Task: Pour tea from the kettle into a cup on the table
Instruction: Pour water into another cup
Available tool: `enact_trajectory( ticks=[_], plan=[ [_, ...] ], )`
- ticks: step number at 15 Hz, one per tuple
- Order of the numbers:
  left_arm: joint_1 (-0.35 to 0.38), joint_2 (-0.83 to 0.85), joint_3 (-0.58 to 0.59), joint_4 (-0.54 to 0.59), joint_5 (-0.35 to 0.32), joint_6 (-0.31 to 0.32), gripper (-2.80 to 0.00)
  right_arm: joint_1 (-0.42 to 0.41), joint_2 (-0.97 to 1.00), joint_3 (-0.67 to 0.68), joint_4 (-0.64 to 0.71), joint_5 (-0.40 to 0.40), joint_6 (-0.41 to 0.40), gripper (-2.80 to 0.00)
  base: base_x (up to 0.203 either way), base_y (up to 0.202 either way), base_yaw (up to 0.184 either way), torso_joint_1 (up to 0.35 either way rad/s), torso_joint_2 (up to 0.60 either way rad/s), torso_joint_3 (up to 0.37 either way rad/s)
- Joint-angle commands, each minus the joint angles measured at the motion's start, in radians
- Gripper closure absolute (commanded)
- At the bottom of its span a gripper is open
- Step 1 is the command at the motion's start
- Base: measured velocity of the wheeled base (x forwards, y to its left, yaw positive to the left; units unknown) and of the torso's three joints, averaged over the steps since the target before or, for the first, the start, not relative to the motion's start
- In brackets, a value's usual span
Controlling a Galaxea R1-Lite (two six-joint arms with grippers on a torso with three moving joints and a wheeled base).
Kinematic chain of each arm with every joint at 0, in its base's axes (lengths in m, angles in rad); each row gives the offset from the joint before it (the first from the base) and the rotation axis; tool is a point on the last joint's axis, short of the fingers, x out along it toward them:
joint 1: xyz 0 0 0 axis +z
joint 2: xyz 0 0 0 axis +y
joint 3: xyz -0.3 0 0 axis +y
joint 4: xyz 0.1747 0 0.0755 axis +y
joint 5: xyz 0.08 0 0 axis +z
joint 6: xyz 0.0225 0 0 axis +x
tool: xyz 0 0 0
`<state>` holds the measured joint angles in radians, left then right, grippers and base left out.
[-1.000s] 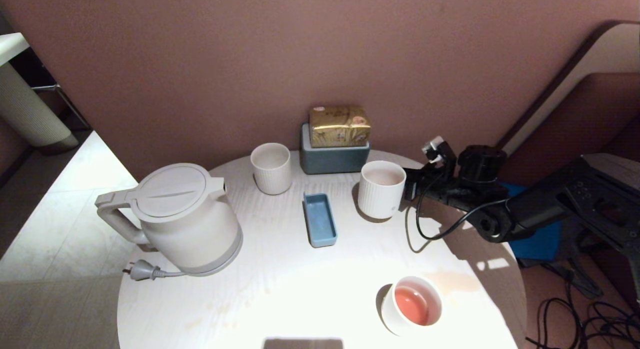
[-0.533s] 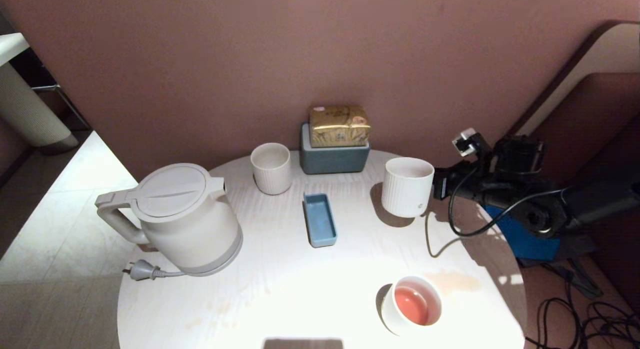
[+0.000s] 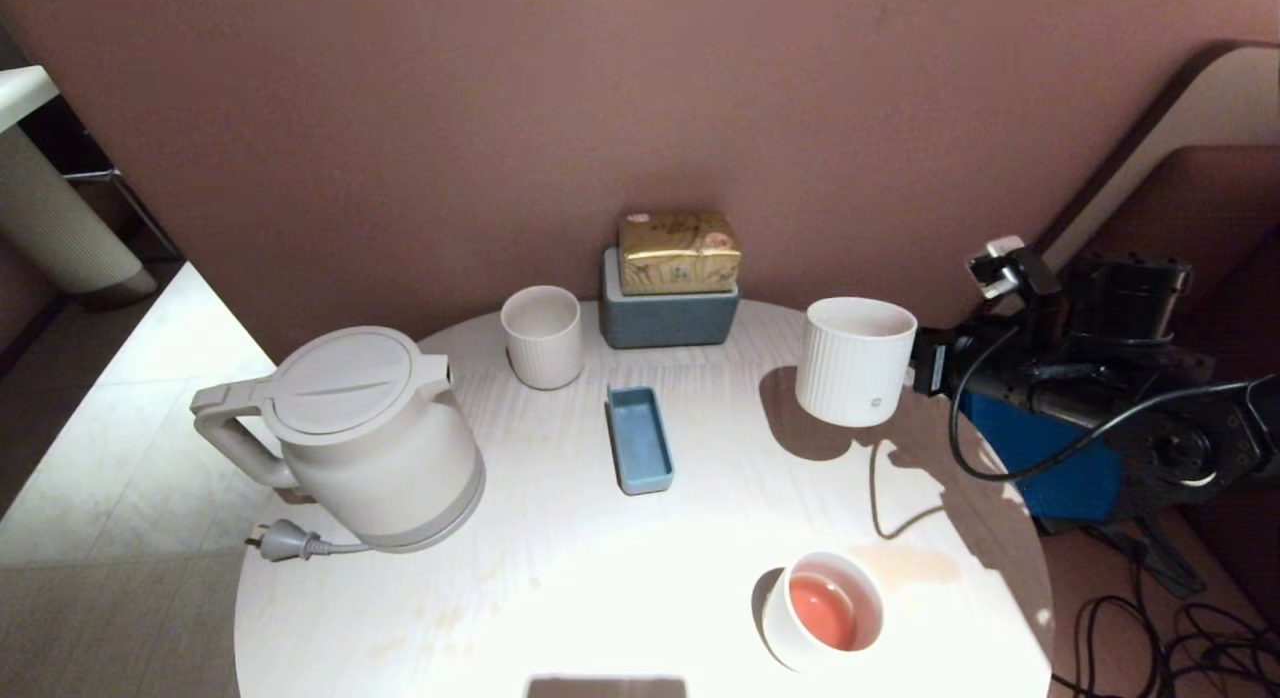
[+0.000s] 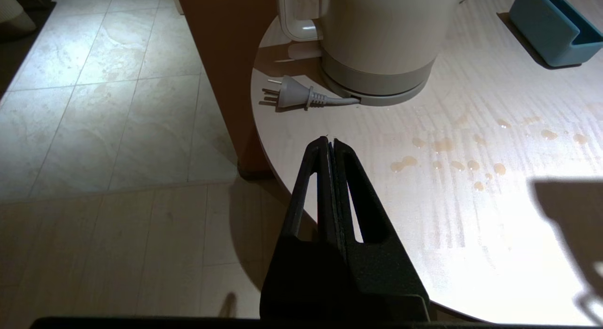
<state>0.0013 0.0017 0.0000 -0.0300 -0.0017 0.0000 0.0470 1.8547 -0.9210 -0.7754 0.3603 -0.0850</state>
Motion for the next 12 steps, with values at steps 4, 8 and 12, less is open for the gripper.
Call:
enact_trajectory(
  ticks=[4,8,12],
  plan=[
    [0.000,0.000,0.000,-0.001,0.000,0.000,0.00,-0.003,-0.053,0.120,-0.182,-0.002,0.000,0.00,0.000,0.000,0.000,0.000,0.00,0.000],
    [0.000,0.000,0.000,-0.001,0.000,0.000,0.00,-0.008,-0.106,0.270,-0.347,-0.014,0.005,0.00,0.000,0.000,0.000,0.000,0.00,0.000],
    [0.000,0.000,0.000,-0.001,0.000,0.000,0.00,-0.027,-0.188,0.358,-0.395,-0.089,0.003,0.00,0.000,0.000,0.000,0.000,0.00,0.000]
  ],
)
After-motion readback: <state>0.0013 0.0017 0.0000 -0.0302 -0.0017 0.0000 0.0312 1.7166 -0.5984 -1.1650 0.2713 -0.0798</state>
